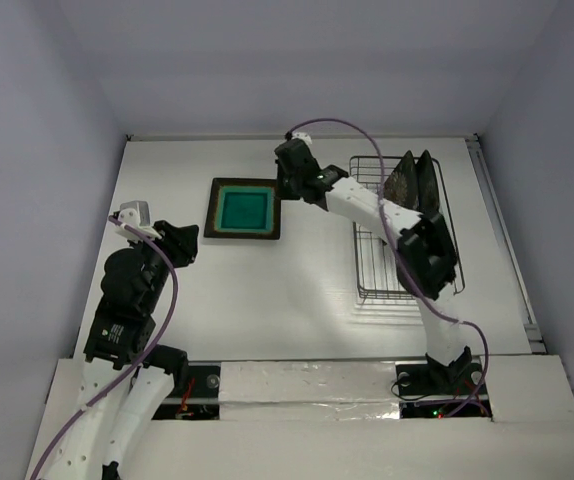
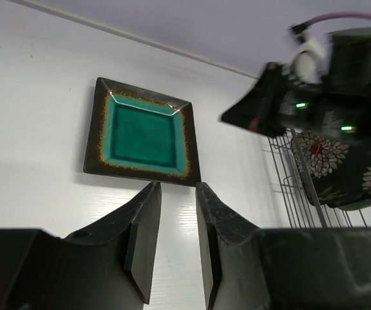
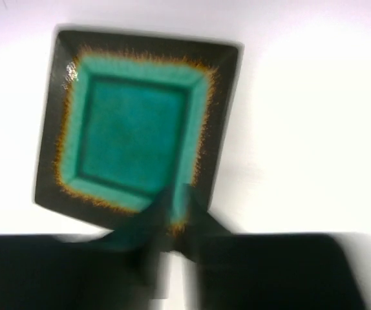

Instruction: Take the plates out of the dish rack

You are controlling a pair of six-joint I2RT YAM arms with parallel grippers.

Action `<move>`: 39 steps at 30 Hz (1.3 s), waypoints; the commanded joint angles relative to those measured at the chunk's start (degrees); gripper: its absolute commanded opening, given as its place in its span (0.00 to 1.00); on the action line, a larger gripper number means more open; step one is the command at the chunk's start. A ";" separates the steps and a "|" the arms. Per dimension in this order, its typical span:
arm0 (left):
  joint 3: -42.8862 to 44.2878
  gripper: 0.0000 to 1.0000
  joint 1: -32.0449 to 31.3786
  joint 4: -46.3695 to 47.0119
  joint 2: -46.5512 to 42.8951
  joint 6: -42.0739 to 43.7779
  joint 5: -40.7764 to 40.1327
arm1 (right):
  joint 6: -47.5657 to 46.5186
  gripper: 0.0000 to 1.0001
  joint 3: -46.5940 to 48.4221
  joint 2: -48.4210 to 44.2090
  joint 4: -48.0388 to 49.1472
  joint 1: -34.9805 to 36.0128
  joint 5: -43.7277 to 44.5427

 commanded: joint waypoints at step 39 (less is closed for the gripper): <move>0.03 0.29 -0.11 1.61 -0.17 0.44 0.05 | -21.82 0.37 -18.18 -27.83 -17.79 -27.06 12.21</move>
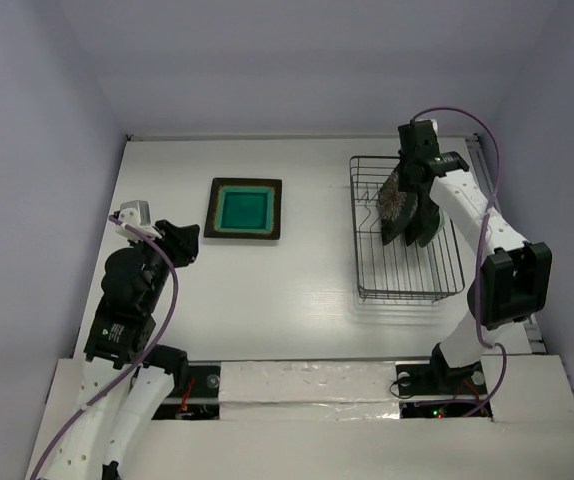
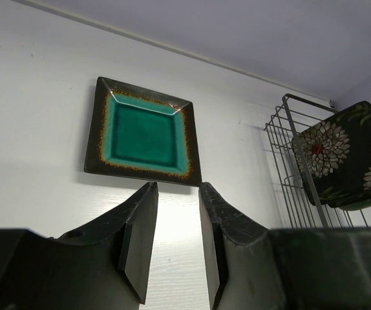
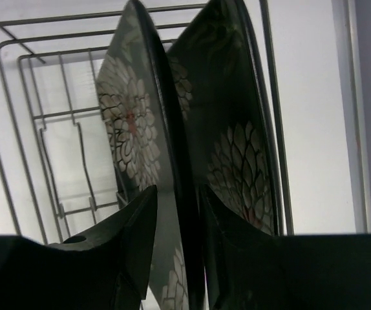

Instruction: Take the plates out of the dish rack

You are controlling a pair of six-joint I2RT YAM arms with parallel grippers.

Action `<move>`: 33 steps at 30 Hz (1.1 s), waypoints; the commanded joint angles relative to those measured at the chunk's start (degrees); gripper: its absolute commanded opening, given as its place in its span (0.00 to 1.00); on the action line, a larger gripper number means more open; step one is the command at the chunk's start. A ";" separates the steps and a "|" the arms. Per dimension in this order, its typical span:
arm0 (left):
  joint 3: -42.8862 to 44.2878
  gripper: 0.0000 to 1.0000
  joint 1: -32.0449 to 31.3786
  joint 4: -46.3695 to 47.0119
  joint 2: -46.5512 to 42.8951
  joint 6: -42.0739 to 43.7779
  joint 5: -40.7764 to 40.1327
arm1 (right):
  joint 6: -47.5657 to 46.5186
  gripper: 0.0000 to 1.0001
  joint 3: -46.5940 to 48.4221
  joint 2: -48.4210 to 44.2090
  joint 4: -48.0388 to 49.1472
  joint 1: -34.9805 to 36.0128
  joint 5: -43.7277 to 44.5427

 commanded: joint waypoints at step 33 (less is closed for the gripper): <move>-0.06 0.29 -0.11 1.89 -0.26 0.22 0.64 | 6.77 0.00 10.89 -18.58 9.43 10.31 -1.58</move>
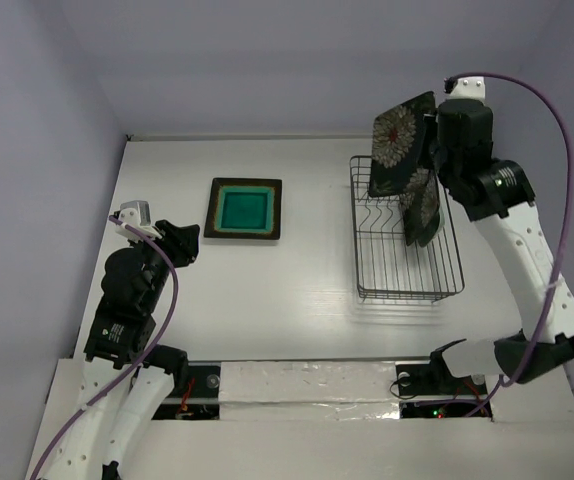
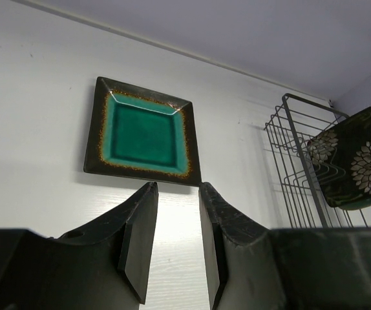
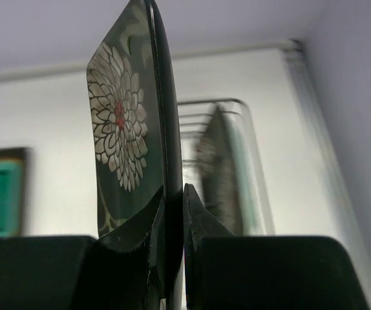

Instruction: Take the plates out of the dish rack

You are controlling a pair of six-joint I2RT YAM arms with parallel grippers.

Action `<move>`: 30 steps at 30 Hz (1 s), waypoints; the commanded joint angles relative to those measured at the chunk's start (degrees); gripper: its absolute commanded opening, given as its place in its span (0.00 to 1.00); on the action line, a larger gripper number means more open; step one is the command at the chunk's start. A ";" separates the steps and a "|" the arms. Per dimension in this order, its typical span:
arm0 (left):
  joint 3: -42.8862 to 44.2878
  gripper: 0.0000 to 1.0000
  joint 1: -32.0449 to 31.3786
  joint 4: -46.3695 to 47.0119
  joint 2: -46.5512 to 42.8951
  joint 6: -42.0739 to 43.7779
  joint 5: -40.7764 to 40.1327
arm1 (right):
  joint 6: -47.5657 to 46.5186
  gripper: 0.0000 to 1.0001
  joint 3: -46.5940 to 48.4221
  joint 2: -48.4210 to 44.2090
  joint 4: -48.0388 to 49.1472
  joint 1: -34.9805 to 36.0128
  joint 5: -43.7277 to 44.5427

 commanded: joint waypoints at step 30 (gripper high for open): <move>-0.41 0.29 -0.11 1.78 0.09 0.04 0.82 | 50.59 0.00 -10.29 37.56 67.30 16.45 -28.94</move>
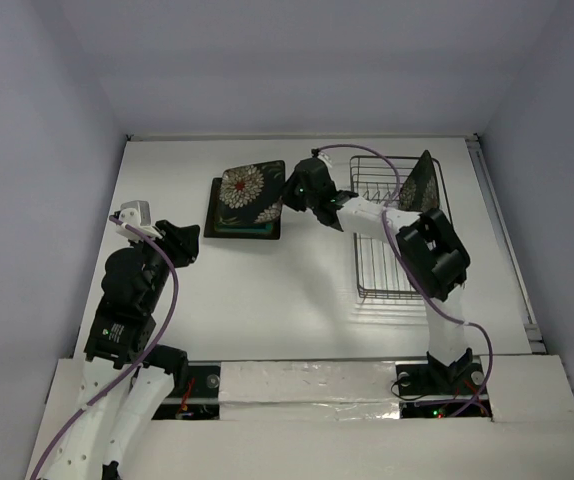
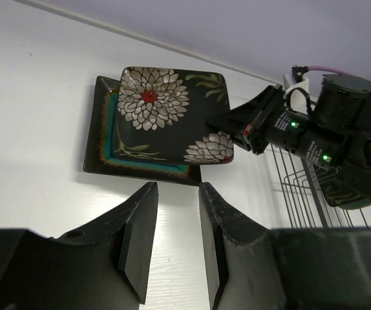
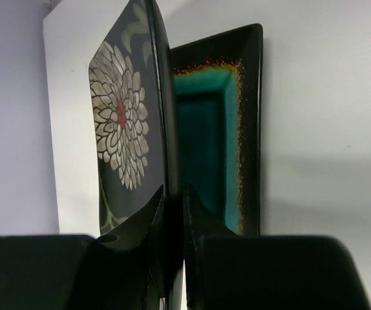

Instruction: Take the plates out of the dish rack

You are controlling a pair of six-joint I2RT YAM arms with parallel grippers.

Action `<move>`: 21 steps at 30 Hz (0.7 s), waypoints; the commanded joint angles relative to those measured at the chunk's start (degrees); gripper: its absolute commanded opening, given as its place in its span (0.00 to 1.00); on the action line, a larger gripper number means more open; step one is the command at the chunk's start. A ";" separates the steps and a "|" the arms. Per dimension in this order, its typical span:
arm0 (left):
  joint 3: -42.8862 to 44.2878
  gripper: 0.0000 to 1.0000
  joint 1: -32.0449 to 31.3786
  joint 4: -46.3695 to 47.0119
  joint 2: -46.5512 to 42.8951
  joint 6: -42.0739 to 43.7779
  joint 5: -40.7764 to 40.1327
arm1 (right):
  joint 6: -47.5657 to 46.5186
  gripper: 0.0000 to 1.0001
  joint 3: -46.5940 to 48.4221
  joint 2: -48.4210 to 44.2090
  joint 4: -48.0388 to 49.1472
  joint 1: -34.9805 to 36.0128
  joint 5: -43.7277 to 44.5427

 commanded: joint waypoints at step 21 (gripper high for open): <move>-0.41 0.29 -0.11 1.87 -0.88 0.06 1.08 | 3.40 0.46 8.42 6.85 4.93 -0.01 -6.98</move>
